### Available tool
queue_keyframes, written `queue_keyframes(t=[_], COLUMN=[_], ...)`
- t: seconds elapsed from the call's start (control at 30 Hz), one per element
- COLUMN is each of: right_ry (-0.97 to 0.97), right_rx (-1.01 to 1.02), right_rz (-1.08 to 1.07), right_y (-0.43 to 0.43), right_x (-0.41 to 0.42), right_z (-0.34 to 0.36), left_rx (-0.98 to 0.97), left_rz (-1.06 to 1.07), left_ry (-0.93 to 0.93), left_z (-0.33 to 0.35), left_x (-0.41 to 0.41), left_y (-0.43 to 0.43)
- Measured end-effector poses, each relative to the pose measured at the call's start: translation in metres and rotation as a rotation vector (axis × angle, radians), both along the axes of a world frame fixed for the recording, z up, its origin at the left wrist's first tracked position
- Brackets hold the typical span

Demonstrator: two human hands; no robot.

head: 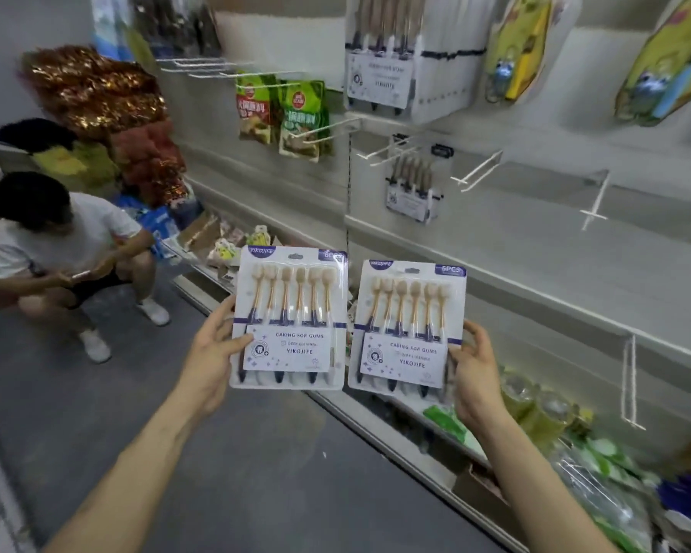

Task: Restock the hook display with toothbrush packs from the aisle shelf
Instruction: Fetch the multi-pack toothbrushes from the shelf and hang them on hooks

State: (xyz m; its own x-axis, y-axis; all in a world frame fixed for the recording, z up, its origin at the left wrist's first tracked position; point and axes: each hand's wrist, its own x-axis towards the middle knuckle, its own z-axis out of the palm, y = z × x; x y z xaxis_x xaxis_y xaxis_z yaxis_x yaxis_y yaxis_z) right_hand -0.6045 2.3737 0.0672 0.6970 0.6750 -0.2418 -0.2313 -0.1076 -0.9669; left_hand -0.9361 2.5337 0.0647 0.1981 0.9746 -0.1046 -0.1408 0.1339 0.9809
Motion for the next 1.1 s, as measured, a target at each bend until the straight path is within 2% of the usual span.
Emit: queue_keyframes(t=[0.37, 0.67, 1.1], right_ry=[-0.042, -0.066, -0.055], right_rx=[0.042, 0.048, 0.124], right_rz=[-0.194, -0.354, -0.496], right_y=[0.117, 0.193, 0.272], right_x=[0.019, -0.019, -0.07], right_z=[0.026, 0.041, 0.068], left_rx=[0.036, -0.005, -0.003], left_rz=[-0.235, -0.417, -0.569], left_ry=[-0.08, -0.075, -0.13], left_z=[0.028, 0.035, 0.041], left_x=[0.059, 0.055, 0.031], left_y=[0.17, 0.283, 0.372])
